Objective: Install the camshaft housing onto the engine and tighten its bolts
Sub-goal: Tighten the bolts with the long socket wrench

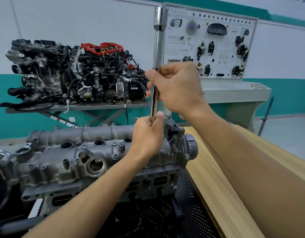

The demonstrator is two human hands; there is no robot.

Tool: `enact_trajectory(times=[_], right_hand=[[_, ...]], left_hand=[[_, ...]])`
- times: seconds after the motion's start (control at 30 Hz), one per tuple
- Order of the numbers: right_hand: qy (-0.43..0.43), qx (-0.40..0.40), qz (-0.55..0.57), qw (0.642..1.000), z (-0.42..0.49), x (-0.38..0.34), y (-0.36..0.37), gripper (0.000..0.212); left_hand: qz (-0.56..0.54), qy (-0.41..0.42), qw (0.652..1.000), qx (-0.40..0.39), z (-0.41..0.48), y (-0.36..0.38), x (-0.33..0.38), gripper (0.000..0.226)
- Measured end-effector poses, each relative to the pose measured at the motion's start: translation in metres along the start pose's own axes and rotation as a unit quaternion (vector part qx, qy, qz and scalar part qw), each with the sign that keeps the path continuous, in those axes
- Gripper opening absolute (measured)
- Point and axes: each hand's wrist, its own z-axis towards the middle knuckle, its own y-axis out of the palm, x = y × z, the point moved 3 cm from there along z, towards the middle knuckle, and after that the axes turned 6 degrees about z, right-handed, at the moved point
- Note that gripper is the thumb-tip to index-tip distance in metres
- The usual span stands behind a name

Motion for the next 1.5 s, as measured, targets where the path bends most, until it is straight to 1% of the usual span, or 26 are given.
enact_trajectory(times=[0.1,0.17,0.2,0.23,0.3,0.37,0.4,0.5,0.57,0.67,0.73,0.87,0.97,1.03,1.17,1.27,1.43,1.5], right_hand=[[-0.001,0.007,-0.012,1.0,0.0,0.001,-0.001,0.024],[0.003,0.005,-0.01,1.0,-0.001,0.002,-0.001,0.023],[0.005,0.002,-0.006,1.0,-0.001,0.002,-0.002,0.022],[0.009,-0.001,-0.001,1.0,-0.001,0.002,-0.003,0.021],[0.017,-0.01,0.009,1.0,-0.001,0.001,-0.005,0.021],[0.02,-0.022,0.01,1.0,0.001,0.0,-0.005,0.022],[0.02,-0.028,0.008,0.999,0.001,-0.001,-0.005,0.023],[0.015,-0.039,0.005,0.999,0.001,-0.003,-0.003,0.025],[0.009,-0.038,0.005,0.999,-0.003,-0.004,-0.005,0.026],[-0.006,-0.029,0.006,1.0,-0.008,-0.005,-0.008,0.027],[-0.007,-0.023,0.005,1.0,-0.007,-0.004,-0.009,0.027],[0.029,-0.018,0.0,0.999,0.006,0.001,-0.004,0.027],[0.045,-0.029,0.002,0.999,0.01,0.001,0.003,0.026],[0.041,-0.025,-0.002,0.999,0.009,0.0,0.003,0.026],[0.009,-0.015,-0.001,1.0,-0.004,-0.003,-0.001,0.024],[-0.014,-0.012,-0.002,1.0,-0.01,-0.005,-0.001,0.025],[0.044,0.006,-0.014,0.999,0.006,0.001,0.001,0.023],[0.055,0.007,-0.014,0.998,0.009,0.001,0.004,0.023]], left_hand=[[-0.009,-0.033,0.999,-0.024,0.001,-0.001,0.001,0.064],[-0.032,-0.065,0.994,-0.085,0.002,-0.004,0.001,0.054],[-0.02,-0.07,0.99,-0.121,0.003,-0.008,0.001,0.047],[0.014,-0.066,0.986,-0.152,0.004,-0.013,0.0,0.04],[0.101,-0.036,0.974,-0.202,0.005,-0.024,0.001,0.026],[0.172,0.015,0.955,-0.24,0.008,-0.035,0.005,0.008],[0.201,0.033,0.944,-0.259,0.01,-0.039,0.008,0.004],[0.254,0.073,0.918,-0.295,0.014,-0.047,0.014,0.012],[0.25,0.094,0.914,-0.304,0.015,-0.049,0.016,0.014],[0.23,0.105,0.916,-0.311,0.015,-0.048,0.013,0.014],[0.233,0.111,0.911,-0.321,0.019,-0.049,0.013,0.014],[0.291,0.117,0.881,-0.354,0.028,-0.05,0.009,0.026],[0.331,0.112,0.869,-0.349,0.029,-0.048,0.0,0.034],[0.354,0.124,0.864,-0.337,0.028,-0.049,-0.003,0.031],[0.349,0.15,0.873,-0.306,0.026,-0.05,-0.007,0.019],[0.35,0.158,0.876,-0.291,0.025,-0.05,-0.008,0.019],[0.371,0.173,0.869,-0.278,0.026,-0.048,-0.003,0.02],[0.359,0.162,0.875,-0.283,0.026,-0.047,0.0,0.017]])
